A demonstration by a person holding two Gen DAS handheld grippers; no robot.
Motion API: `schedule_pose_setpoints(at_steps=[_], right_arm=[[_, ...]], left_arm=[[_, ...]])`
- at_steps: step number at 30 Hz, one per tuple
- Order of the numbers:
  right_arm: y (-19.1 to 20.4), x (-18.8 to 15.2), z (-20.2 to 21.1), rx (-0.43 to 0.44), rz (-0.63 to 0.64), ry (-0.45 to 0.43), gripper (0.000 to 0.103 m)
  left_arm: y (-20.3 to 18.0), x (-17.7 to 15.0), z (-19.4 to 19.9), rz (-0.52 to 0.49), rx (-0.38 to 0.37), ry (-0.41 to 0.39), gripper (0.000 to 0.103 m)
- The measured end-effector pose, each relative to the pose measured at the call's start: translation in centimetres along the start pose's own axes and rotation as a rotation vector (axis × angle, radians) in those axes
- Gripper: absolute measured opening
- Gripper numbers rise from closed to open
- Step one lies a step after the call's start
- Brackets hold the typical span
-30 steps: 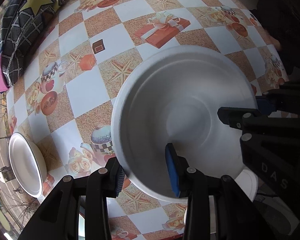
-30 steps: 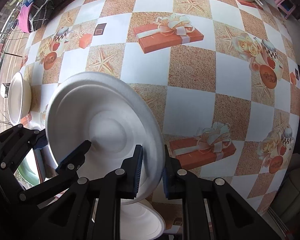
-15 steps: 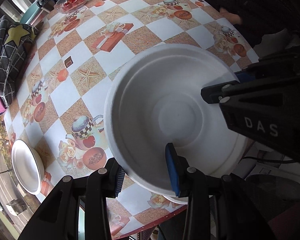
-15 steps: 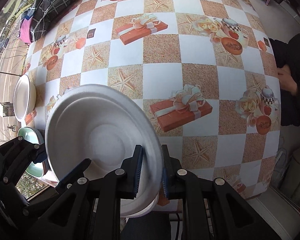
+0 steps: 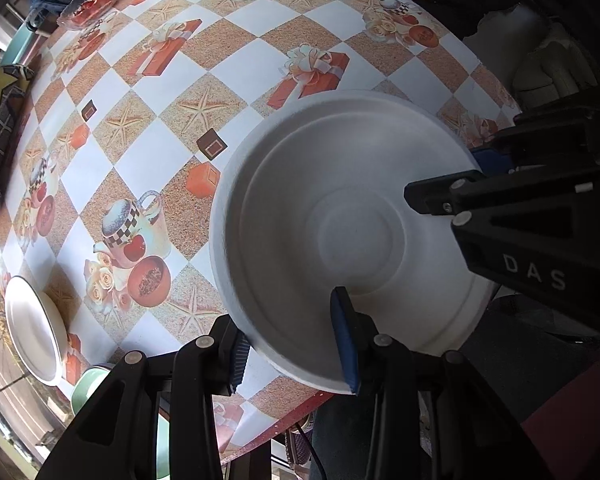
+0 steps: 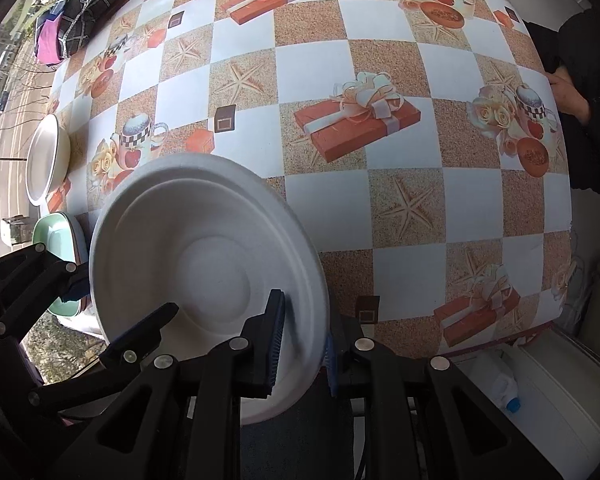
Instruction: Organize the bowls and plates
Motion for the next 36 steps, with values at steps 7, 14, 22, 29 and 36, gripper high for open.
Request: schedule_pose_setpoints(at_steps=[7, 14, 22, 29, 36], right_arm=[[-0.1, -0.9, -1.2, 0.011, -0.014, 0.025, 0.019], [-1.1, -1.3, -1.6, 0.035, -0.05, 0.045, 0.019], [-2.2, -1.5, -0.9, 0.033, -0.089, 0.023, 0.103], [-0.9, -0.3, 1.5, 0.017, -0.043, -0.019, 0.103], [2.4, 0.7, 3.7, 0.033, 0.045, -0.024, 0.103]], left_arm=[[-0.6, -0.5, -0.8, -0.018, -0.009, 0.011, 0.045], [-0.1, -1.4, -0.3, -0.003, 0.01, -0.033, 0.066], [3.1, -3.5, 1.5, 0.116, -0.012, -0.137, 0.081], [6.6, -4.8, 1.4, 0.273, 0.001, -0.125, 0.103], [8.7, -6.3, 1.6, 0.379, -0.074, -0.142, 0.103]])
Point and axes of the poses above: each gripper's, at about its wrist camera, not at the fingertips, and z roughly against the way its jaws point, y to its left, x to its top, the point moved 3 cm from there along -z, roughly the way its jaws point, and after that the axes turned 7 degrees about y, right-handed, at the moved point
